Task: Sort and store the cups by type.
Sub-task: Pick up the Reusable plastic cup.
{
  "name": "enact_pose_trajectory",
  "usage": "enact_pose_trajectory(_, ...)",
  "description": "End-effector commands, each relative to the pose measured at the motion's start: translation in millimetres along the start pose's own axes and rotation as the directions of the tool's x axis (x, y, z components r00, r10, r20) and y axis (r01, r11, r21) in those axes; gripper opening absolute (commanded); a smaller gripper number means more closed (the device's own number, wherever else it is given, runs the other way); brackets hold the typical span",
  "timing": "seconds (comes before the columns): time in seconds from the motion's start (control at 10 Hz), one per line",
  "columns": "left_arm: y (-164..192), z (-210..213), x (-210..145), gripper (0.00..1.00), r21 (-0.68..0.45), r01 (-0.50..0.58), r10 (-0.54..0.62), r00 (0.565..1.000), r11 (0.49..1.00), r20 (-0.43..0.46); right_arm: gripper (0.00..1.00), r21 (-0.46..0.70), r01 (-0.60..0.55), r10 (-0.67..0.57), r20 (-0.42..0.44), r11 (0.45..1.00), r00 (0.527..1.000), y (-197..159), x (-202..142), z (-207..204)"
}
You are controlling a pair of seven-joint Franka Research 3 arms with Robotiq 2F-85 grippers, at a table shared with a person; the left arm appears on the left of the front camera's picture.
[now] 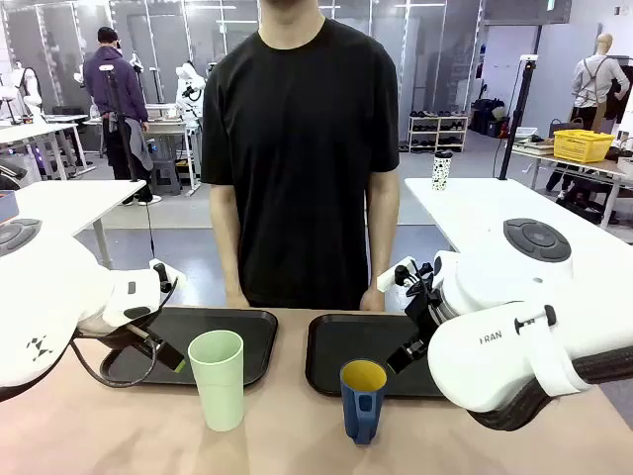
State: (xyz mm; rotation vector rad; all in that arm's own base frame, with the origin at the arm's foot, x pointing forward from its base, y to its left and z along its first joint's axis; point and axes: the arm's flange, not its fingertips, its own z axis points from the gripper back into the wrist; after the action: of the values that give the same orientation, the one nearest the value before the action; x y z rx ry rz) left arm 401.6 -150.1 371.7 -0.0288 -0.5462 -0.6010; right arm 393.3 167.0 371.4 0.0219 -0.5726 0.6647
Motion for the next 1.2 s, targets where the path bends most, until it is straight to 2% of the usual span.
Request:
enact_pose_trajectory(0.0,-0.2,0.0,0.1,1.0,0.0,0.0,0.0,1.0,1.0,0.0,1.0,0.0,0.0,0.0,0.0,1.0,1.0,0.0,0.0,0.0)
enact_pose_trajectory(1.1,-0.2,0.0,0.1,1.0,0.0,0.0,0.0,1.0,1.0,0.0,1.0,0.0,0.0,0.0,0.0,1.0,1.0,0.0,0.0,0.0)
